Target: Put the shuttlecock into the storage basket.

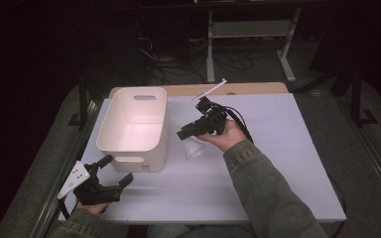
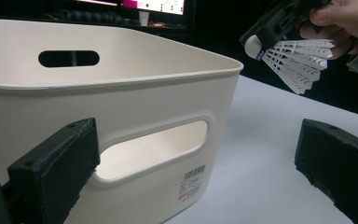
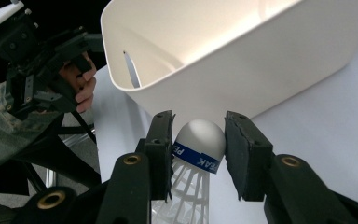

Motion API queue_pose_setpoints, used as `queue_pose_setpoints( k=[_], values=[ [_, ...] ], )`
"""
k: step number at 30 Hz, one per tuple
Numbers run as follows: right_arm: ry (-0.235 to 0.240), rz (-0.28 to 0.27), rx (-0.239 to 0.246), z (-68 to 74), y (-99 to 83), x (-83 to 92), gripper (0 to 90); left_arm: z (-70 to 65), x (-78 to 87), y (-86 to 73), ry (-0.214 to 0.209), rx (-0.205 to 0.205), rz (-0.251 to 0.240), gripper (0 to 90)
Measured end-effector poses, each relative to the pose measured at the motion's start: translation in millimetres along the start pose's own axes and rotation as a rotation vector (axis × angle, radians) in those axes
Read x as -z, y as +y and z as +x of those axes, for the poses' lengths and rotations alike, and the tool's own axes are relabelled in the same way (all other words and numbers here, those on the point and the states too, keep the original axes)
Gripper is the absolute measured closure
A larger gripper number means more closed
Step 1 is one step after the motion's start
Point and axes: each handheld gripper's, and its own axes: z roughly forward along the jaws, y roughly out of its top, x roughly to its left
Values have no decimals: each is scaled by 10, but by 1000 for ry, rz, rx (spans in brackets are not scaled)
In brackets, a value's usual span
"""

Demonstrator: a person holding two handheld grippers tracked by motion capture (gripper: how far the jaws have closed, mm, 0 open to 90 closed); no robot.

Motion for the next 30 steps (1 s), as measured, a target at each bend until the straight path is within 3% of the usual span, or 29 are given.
queue_pose_setpoints(
  k=[5, 15, 21, 30],
  values=[
    [-2, -7, 14, 12, 47, 3, 624, -2, 2, 1, 0, 2, 5, 0],
    [3, -24, -5, -5, 88, 43, 624, 1, 0, 1, 1, 1, 1, 0],
    [-18, -27, 29, 19, 184, 70, 624, 1, 0, 2, 2, 1, 1, 0],
    [-11, -39, 45, 117, 340, 86, 624, 5, 2, 2, 2, -3, 0, 0]
  ],
)
